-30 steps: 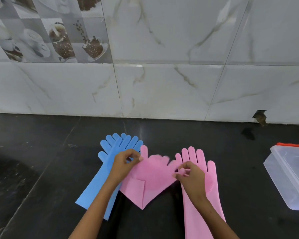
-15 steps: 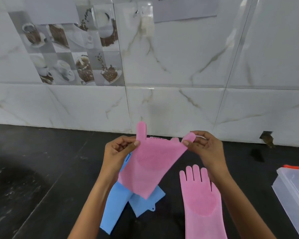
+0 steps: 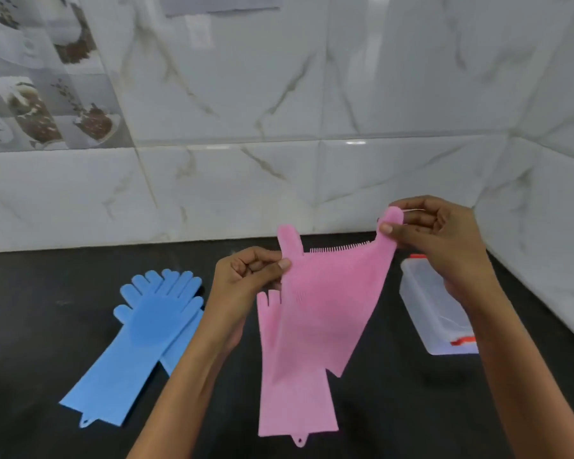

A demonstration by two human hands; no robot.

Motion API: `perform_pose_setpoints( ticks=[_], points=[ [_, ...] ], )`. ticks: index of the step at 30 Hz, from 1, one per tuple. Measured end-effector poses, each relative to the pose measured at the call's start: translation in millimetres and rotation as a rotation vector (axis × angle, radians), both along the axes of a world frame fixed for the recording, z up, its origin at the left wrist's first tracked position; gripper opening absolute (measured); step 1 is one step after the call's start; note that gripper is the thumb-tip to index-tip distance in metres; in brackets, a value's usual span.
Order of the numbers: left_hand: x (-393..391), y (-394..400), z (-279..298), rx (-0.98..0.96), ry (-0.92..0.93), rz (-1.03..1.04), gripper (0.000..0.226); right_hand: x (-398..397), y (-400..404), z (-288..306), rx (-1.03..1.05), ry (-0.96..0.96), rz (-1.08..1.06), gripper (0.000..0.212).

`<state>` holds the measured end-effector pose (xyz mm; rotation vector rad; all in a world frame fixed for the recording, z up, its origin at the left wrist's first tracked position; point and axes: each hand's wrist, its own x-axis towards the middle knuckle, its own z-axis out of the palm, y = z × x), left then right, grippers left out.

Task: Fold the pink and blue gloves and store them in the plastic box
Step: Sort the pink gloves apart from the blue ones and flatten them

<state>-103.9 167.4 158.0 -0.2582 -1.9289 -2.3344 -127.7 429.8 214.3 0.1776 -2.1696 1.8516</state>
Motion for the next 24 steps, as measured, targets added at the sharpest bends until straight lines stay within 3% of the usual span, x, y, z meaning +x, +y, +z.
perform_pose_setpoints(
  ticks=[3,6,10,13,15,17,24],
  points=[
    [-13.3,35.2,-25.2,-0.007,-0.113,-0.006,0.004,-20.9,27.6,-17.0,0.165,-0.067,-0.067,0.031],
    [-30.6,65.8,-66.8,-0.053,-0.251,0.058,0.009,-49.9,38.9,-57.6,0.400,-0.146,-0.187,0.034],
    [-37.6,94.5,-123.9,-0.529,-0.380,0.190,0.032,-62.7,37.7,-133.0,0.802,-0.317,-0.192,0.044],
    [-24.0,107.2,-152.0,-0.908,-0.163,-0.005,0.041,-36.5,30.7,-184.0,1.048,-0.335,-0.175,0.037],
    [-17.5,111.9,-168.7,-1.271,0.028,-0.221,0.051,-12.1,23.0,-210.4,0.955,-0.410,-0.101,0.040],
    [-15.6,114.9,-180.8,-1.509,0.151,-0.374,0.057,9.3,17.0,-229.1,0.957,-0.458,-0.022,0.045],
    [-1.3,118.3,-196.3,-1.527,0.154,-0.497,0.061,46.8,27.2,-252.6,1.106,-0.468,0.128,0.056]
  ],
)
